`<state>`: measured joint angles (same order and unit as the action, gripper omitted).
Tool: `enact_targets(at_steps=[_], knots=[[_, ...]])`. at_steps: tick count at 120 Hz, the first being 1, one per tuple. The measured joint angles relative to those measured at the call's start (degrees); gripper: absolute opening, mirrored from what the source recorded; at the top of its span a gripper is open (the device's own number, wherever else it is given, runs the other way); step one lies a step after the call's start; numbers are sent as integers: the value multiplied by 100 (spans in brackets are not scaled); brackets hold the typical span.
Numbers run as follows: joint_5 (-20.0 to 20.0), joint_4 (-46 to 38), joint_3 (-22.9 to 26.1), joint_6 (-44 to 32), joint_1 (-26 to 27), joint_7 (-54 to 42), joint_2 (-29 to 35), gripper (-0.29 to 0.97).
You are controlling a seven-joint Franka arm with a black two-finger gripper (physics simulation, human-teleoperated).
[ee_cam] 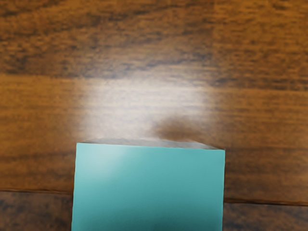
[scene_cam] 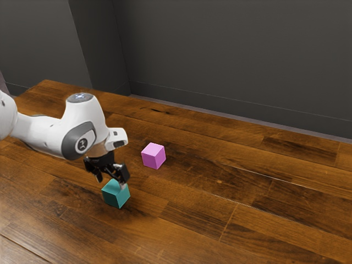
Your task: Pick up the blue block with one arm, and put the blue block on the pink block with one arm
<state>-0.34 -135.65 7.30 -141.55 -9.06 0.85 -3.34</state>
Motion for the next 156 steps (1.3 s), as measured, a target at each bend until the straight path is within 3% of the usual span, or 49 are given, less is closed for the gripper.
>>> enact_targets(at_steps=[58, 93, 121, 144, 156], knots=[[-14, 9, -50, -311, 36, -47, -356, 66], [-19, 10, -62, -488, 35, -71, -534, 43], [38, 45, -169, -509, 42, -44, -522, 37], [263, 1331, -199, 191, 33, -9, -547, 37], [334, 2023, -158, 510, 35, 4, -867, 38]])
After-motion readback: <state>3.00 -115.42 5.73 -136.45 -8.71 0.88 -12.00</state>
